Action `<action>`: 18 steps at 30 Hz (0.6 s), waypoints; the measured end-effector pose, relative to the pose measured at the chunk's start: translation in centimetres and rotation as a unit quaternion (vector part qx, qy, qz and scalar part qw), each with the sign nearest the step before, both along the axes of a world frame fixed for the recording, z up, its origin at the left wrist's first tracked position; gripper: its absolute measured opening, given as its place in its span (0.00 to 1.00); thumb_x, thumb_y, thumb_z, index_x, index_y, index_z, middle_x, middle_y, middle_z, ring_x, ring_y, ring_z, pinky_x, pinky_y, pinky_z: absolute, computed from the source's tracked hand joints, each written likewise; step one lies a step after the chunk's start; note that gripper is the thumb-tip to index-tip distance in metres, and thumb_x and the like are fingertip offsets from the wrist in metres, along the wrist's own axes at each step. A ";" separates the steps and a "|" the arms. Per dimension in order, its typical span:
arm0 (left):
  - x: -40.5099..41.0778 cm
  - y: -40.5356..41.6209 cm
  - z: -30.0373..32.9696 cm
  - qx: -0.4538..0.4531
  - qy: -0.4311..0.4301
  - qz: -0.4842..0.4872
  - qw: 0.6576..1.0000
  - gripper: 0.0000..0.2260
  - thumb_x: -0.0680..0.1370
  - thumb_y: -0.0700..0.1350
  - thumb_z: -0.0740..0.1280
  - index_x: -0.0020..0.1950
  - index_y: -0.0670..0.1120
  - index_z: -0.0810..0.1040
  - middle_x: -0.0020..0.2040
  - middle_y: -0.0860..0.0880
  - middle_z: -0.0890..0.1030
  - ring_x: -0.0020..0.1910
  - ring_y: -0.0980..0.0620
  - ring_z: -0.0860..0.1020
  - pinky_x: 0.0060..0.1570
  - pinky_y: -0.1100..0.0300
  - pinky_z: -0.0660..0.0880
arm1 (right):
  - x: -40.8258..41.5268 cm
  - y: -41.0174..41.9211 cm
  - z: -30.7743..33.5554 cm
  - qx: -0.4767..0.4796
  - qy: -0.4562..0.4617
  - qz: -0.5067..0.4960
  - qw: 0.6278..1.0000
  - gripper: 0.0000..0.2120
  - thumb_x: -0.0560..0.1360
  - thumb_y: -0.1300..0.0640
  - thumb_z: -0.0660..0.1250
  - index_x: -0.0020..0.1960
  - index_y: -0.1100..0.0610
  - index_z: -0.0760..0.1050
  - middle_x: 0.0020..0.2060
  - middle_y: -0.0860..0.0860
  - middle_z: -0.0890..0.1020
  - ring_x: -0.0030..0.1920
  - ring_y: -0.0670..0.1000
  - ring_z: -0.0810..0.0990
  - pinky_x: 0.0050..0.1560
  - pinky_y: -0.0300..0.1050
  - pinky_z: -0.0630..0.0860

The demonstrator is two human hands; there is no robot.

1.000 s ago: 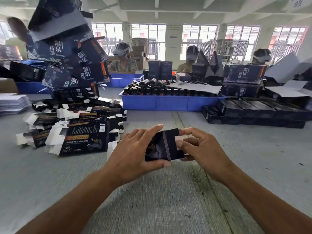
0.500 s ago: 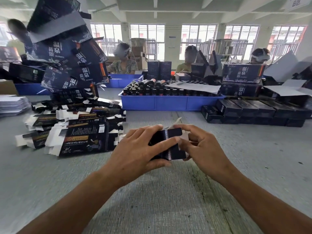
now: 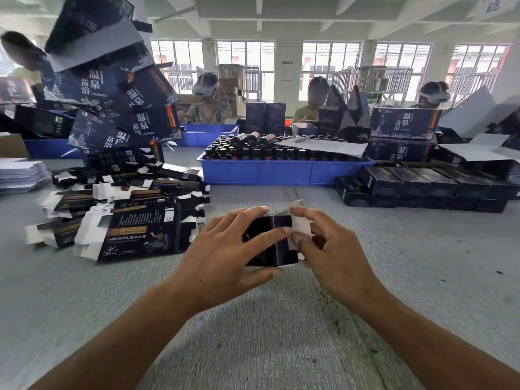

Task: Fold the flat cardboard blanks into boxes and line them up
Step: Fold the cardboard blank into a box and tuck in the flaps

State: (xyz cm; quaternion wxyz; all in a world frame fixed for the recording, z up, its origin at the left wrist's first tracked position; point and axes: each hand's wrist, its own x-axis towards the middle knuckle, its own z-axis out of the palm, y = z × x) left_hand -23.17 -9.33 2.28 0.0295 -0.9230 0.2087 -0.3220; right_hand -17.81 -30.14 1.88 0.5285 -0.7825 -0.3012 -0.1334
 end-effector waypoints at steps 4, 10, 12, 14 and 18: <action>0.1 -0.1 0.0 -0.012 0.009 0.005 1.000 0.29 0.74 0.61 0.65 0.75 0.56 0.65 0.74 0.44 0.70 0.68 0.42 0.74 0.63 0.44 0.73 | 0.1 0.0 0.0 0.000 -0.003 -0.044 0.999 0.20 0.81 0.56 0.67 0.67 0.37 0.66 0.49 0.47 0.84 0.42 0.41 0.84 0.41 0.41 0.83; -0.2 -0.1 0.1 -0.058 0.009 -0.007 0.998 0.25 0.74 0.57 0.67 0.70 0.55 0.70 0.73 0.43 0.70 0.65 0.41 0.76 0.47 0.42 0.83 | -0.3 0.0 0.2 -0.037 -0.054 -0.038 0.997 0.22 0.81 0.55 0.66 0.67 0.31 0.67 0.48 0.47 0.84 0.41 0.43 0.84 0.41 0.43 0.84; -0.2 -0.1 0.1 -0.056 0.006 -0.007 0.998 0.23 0.74 0.57 0.68 0.68 0.55 0.70 0.73 0.43 0.70 0.65 0.41 0.76 0.44 0.42 0.83 | -0.3 0.0 0.1 -0.036 -0.061 -0.036 0.997 0.20 0.81 0.56 0.66 0.66 0.34 0.70 0.46 0.43 0.83 0.40 0.44 0.84 0.39 0.45 0.84; -0.1 -0.1 0.0 -0.056 0.002 -0.009 0.998 0.22 0.75 0.56 0.69 0.67 0.56 0.70 0.73 0.42 0.69 0.65 0.40 0.76 0.43 0.42 0.83 | -0.2 0.0 0.0 -0.038 -0.062 -0.034 0.997 0.18 0.81 0.56 0.66 0.65 0.36 0.72 0.44 0.41 0.84 0.38 0.48 0.85 0.37 0.48 0.84; 0.0 -0.2 -0.2 -0.059 -0.005 -0.009 0.998 0.23 0.74 0.56 0.70 0.67 0.55 0.70 0.73 0.43 0.69 0.64 0.41 0.77 0.43 0.44 0.83 | -0.2 0.1 0.0 -0.046 -0.084 -0.035 0.995 0.15 0.81 0.58 0.66 0.64 0.43 0.78 0.48 0.32 0.80 0.44 0.40 0.84 0.44 0.45 0.84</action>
